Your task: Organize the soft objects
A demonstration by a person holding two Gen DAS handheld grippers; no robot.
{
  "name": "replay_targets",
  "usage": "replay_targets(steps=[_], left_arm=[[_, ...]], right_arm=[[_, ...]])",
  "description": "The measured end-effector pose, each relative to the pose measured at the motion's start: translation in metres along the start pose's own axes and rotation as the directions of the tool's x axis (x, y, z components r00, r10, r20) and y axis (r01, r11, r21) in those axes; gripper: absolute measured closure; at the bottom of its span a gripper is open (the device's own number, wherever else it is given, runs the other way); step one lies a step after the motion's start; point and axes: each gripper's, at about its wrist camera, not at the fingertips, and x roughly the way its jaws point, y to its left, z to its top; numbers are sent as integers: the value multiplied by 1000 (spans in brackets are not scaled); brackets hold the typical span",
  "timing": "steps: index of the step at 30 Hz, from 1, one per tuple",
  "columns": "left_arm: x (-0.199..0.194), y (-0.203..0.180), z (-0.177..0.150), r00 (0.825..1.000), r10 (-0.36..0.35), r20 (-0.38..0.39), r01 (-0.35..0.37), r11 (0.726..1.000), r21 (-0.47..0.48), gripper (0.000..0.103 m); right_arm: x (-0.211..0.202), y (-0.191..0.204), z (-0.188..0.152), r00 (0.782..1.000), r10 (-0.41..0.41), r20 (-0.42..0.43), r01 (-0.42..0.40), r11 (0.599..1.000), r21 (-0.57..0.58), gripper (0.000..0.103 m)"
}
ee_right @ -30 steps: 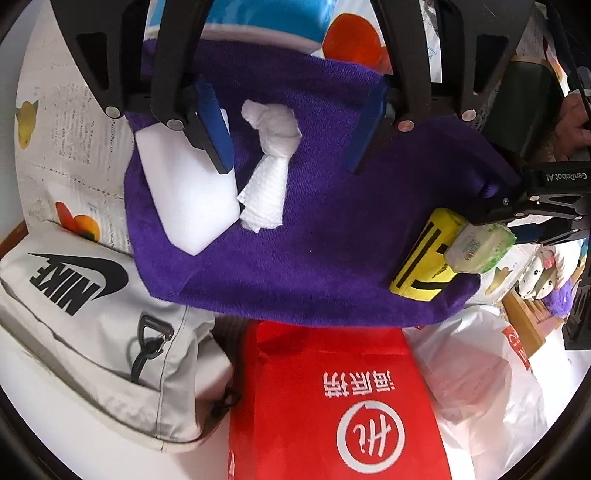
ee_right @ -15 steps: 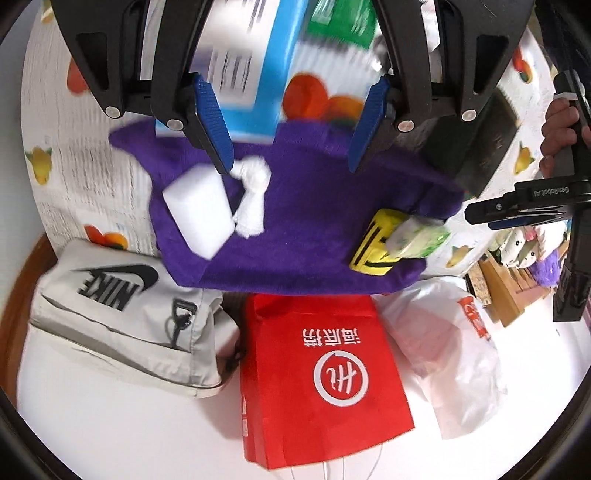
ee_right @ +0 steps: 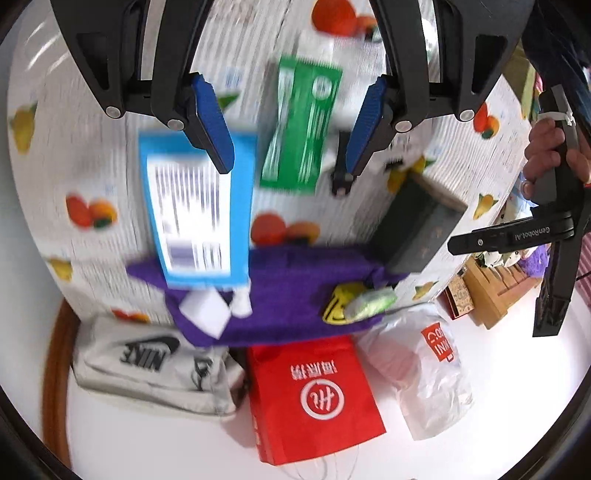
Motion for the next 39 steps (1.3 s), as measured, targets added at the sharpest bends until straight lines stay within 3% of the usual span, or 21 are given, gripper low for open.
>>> replay_targets(steps=[9,21,23,24,31,39], left_arm=[[2,0,-40,999,42,-23,-41,998,43,21],[5,23,-61,998,46,-39,-44,998,34,21],[6,26,-62,998,46,-45,-44,999,32,21],[7,28,-63,998,46,-48,-45,999,28,21],[5,26,-68,998,36,-48,-35,999,28,21],[2,-3,-79,998,19,-52,-15,996,83,21]], right_arm=[[29,11,-33,998,-34,-52,34,999,3,40],[72,16,-30,991,-106,-87,107,994,8,40],[75,18,-30,990,-114,-77,114,993,-5,51],[76,19,-30,989,-122,-80,121,993,-13,62],[52,21,-32,995,-86,-42,85,996,-17,66],[16,20,-49,999,-49,7,50,998,-36,66]])
